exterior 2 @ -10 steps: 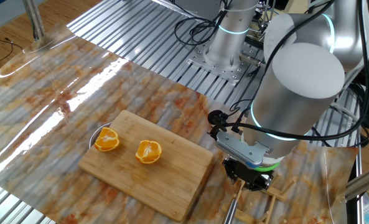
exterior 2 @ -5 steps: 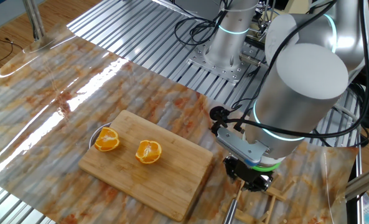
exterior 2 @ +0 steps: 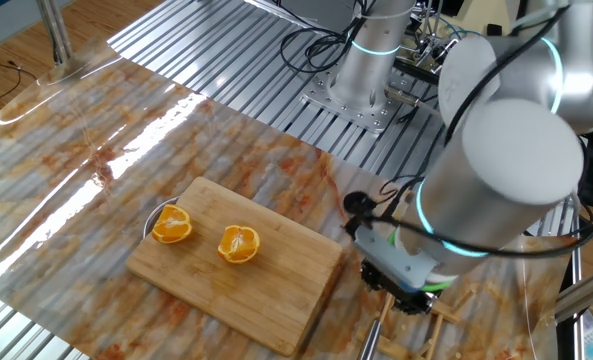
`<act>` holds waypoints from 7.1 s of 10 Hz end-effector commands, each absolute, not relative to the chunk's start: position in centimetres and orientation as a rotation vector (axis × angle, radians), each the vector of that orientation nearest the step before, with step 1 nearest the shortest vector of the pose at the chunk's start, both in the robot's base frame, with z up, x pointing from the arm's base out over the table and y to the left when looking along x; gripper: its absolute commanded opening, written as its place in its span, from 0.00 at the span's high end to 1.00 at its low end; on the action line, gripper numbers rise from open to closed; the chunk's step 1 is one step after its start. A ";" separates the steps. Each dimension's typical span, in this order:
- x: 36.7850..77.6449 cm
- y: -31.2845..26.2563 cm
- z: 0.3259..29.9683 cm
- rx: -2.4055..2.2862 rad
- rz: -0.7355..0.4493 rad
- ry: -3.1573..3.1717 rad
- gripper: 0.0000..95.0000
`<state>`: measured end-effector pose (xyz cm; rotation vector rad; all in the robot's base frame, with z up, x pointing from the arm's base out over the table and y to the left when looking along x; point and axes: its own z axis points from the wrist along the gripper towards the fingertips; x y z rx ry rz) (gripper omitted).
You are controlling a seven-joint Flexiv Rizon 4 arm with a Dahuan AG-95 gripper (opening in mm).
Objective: Chop the orange
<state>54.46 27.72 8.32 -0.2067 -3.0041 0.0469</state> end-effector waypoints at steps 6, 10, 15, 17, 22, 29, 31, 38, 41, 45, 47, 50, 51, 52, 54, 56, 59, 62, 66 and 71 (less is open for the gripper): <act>53.5 28.1 6.5 -0.175 0.004 -3.011 0.60; 53.6 27.8 5.2 -0.167 -0.021 -3.014 0.60; 52.7 27.8 3.8 -0.171 -0.032 -3.018 0.80; 52.5 27.9 3.4 -0.170 -0.032 -3.019 0.80; 52.4 27.9 3.4 -0.169 -0.027 -3.020 1.00; 52.0 27.7 4.7 -0.249 -0.007 -3.020 1.00; 51.8 27.5 5.6 -0.312 -0.026 -3.029 1.00; 52.4 28.5 3.8 -0.350 -0.029 -3.062 1.00; 52.5 28.7 3.4 -0.360 -0.003 -3.060 1.00; 52.6 28.7 3.2 -0.393 0.018 -3.060 0.60; 53.1 28.8 3.3 -0.391 0.017 -3.057 0.60; 53.9 28.8 3.4 -0.380 0.021 -3.058 0.60; 54.1 28.7 3.4 -0.377 0.032 -3.060 0.60; 54.4 28.7 3.4 -0.372 0.047 -3.061 0.60; 54.7 28.6 3.4 -0.370 0.055 -3.061 0.60; 55.0 28.6 3.7 -0.369 0.061 -3.057 0.80; 55.2 28.4 4.1 -0.352 0.061 -3.055 0.80; 55.6 28.3 4.5 -0.348 0.061 -3.056 1.00; 55.7 28.2 4.7 -0.361 0.065 -3.052 1.00; 55.0 27.6 6.4 -0.406 0.036 -3.046 1.00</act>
